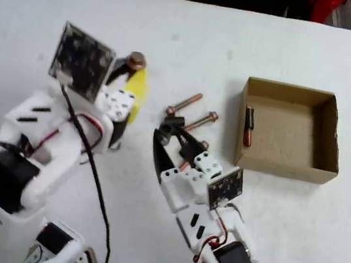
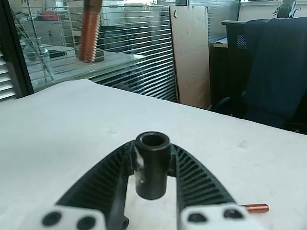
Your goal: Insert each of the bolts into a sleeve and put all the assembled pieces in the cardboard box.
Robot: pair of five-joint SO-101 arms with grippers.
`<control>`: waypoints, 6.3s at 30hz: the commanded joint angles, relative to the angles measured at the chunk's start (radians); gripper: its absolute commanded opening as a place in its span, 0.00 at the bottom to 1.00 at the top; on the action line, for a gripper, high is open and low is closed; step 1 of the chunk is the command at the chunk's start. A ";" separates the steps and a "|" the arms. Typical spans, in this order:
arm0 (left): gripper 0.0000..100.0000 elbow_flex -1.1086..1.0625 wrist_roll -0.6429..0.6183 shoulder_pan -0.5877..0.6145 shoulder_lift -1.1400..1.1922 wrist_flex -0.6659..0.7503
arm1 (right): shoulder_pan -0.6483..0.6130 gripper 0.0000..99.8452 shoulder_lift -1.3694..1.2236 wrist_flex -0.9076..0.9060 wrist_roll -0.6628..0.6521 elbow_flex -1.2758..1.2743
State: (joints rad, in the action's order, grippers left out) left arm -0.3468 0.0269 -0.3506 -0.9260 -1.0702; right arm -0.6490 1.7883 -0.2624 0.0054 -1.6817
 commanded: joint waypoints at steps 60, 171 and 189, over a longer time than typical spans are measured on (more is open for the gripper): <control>0.02 -0.836 -0.173 -0.176 -0.552 0.549 | -0.012 0.02 0.012 -0.035 -0.110 -0.008; 0.18 -1.011 -0.075 -0.035 -0.573 0.635 | -0.008 0.02 0.010 -0.038 -0.112 -0.008; 0.18 -0.764 -0.074 0.012 -0.575 0.624 | -0.008 0.02 0.012 -0.085 -0.112 -0.008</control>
State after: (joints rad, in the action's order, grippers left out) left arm -1.1738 -0.0422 -0.3613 -1.4845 -0.4580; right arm -0.6598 1.7868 -0.3452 -0.0944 -1.6817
